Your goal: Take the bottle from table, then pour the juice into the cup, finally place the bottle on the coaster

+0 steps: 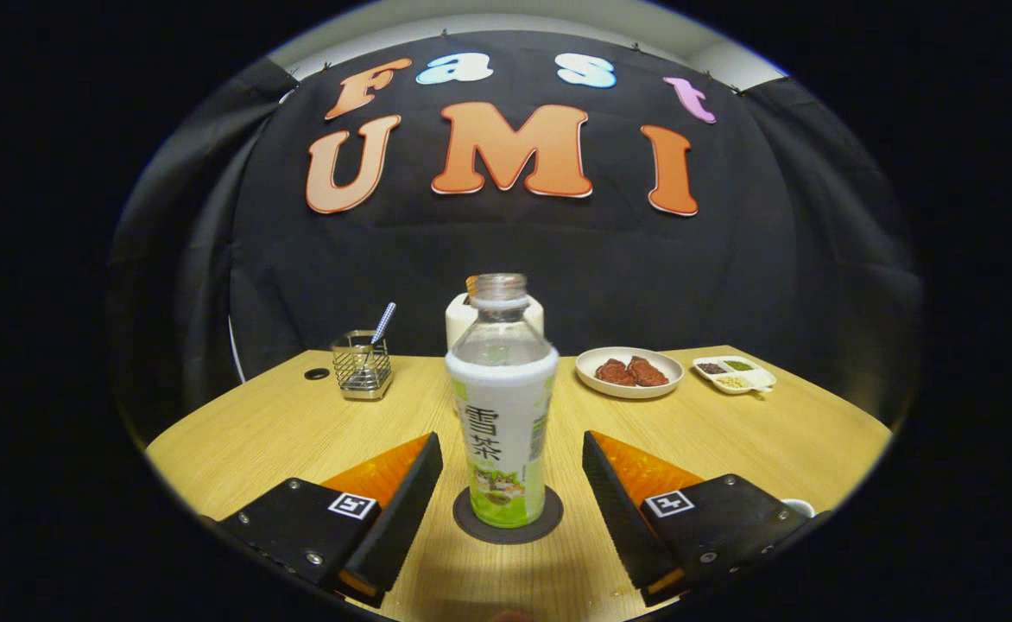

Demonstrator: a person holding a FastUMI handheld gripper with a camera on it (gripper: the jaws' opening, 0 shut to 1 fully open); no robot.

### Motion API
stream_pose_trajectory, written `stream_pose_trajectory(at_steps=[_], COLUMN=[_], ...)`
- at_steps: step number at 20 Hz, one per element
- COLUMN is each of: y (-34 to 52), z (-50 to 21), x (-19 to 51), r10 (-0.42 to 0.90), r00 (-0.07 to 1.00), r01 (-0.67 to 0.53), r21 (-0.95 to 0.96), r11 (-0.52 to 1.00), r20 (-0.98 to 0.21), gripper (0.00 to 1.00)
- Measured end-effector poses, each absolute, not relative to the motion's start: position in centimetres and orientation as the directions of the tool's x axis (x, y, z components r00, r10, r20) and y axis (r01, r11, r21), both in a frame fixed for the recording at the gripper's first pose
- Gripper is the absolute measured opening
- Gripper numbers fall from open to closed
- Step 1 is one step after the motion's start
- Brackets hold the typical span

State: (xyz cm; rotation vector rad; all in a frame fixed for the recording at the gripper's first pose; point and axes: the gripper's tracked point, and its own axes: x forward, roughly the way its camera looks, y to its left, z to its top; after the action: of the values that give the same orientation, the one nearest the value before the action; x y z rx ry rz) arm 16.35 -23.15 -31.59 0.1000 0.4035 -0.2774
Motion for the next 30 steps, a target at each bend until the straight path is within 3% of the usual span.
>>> stream_pose_trajectory(at_steps=[9,18,30], y=[-18.6,-13.3,-5.1], z=[-20.0,-4.5,1.9], x=[9.0,2.9,0.0], r10=[-0.216,-0.217,-0.089], r00=[0.923,0.968,0.994], r01=[0.262,0.224,0.095], r21=[0.108,0.044,0.114], r11=[0.959,0.974,0.989], r20=[-0.319,-0.129,-0.062], gripper=[0.97,0.96,0.97])
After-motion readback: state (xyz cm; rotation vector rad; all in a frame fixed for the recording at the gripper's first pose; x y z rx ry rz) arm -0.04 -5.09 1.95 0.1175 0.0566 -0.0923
